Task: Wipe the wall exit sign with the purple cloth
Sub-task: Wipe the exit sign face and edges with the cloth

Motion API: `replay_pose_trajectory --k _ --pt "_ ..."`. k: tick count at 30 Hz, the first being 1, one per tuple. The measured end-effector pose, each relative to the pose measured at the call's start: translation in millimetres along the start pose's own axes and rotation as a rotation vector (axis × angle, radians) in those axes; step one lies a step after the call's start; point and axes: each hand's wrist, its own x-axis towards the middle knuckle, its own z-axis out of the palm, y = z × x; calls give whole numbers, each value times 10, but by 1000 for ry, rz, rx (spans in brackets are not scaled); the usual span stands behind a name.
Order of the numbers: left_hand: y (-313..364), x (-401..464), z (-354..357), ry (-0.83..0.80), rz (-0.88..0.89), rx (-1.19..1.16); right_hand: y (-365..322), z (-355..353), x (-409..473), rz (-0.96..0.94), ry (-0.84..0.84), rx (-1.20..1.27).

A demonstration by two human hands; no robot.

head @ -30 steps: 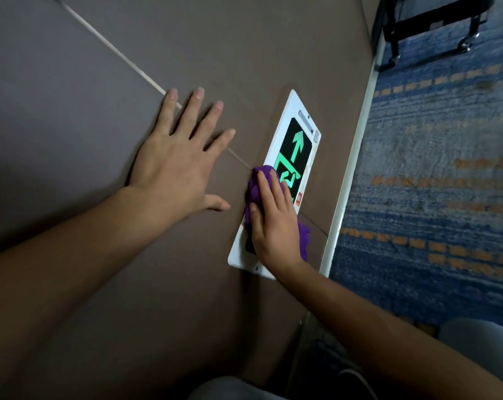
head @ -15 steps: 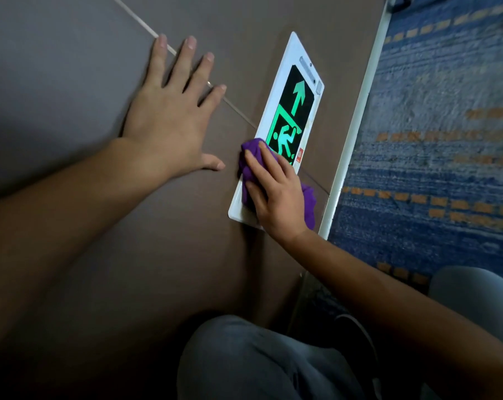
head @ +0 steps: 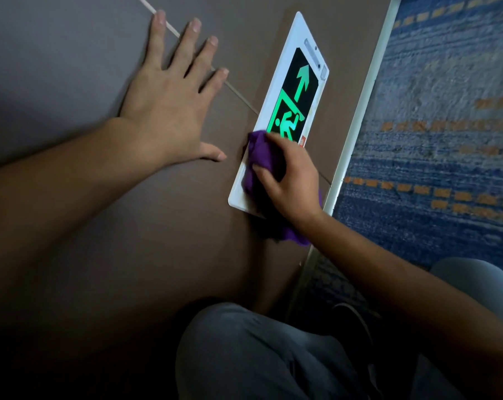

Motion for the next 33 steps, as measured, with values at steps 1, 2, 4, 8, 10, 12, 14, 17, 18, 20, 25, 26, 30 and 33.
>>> replay_pose_trajectory --k 1,2,4,8,10,12,14,17,18,20,25,26,30,33 --pt "-2 -2 -4 0 1 -3 -9 -3 57 38 22 0" --pt "2 -4 -5 6 1 -6 -22 10 89 53 32 -13" --pt "18 -4 -6 19 0 -9 -43 51 88 66 33 -32" --pt "22 -3 30 49 -12 -28 -106 135 -109 122 37 -29" --pt "20 -4 54 57 -16 -40 -144 171 -261 115 23 -28" --pt "67 -20 73 70 7 -36 -169 205 -422 101 16 -18" --pt "164 -53 107 70 38 -13 -180 229 -560 92 11 -3" --pt "243 -75 91 47 35 -24 -170 231 -651 83 -20 -2" --pt "242 -80 74 41 32 -28 -162 218 -654 78 -33 -3" --pt "219 -84 57 28 31 -22 -142 184 -620 64 -42 1" --pt "186 -99 1 -9 40 -35 -145 190 -487 43 4 31" --pt "183 -99 -5 -10 43 -31 -157 218 -496 28 3 30" --pt "191 -89 -7 0 52 -23 -157 346 -627 4 25 41" --pt "190 -85 8 -1 52 -21 -160 413 -652 53 43 70"
